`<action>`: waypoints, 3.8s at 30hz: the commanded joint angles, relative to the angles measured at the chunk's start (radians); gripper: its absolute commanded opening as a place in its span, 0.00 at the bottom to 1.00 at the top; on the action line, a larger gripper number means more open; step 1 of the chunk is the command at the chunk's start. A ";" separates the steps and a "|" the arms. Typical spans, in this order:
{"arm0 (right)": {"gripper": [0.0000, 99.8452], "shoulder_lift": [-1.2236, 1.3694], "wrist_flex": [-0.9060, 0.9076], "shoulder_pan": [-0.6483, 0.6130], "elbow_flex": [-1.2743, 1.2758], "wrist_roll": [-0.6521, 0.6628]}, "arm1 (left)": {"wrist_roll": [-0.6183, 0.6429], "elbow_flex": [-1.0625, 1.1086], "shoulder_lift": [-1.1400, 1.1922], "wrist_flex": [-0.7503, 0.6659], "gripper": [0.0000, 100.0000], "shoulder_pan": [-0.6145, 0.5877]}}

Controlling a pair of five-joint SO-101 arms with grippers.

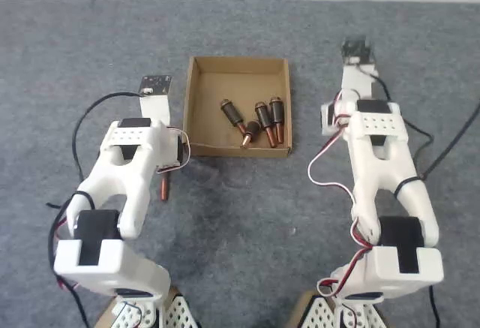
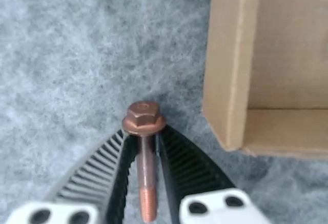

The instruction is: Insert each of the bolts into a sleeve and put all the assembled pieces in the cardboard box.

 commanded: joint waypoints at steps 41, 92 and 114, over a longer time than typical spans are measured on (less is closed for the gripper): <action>0.01 -0.286 -1.793 -0.355 1.051 -0.068 | -0.006 -0.010 -0.064 -0.041 0.01 -0.002; 0.01 -0.734 -1.391 -0.484 1.307 -0.152 | 0.166 0.430 -1.145 -0.400 0.01 0.175; 0.01 -0.733 -1.394 -0.489 1.307 -0.147 | 0.172 0.510 -1.275 -0.568 0.01 0.568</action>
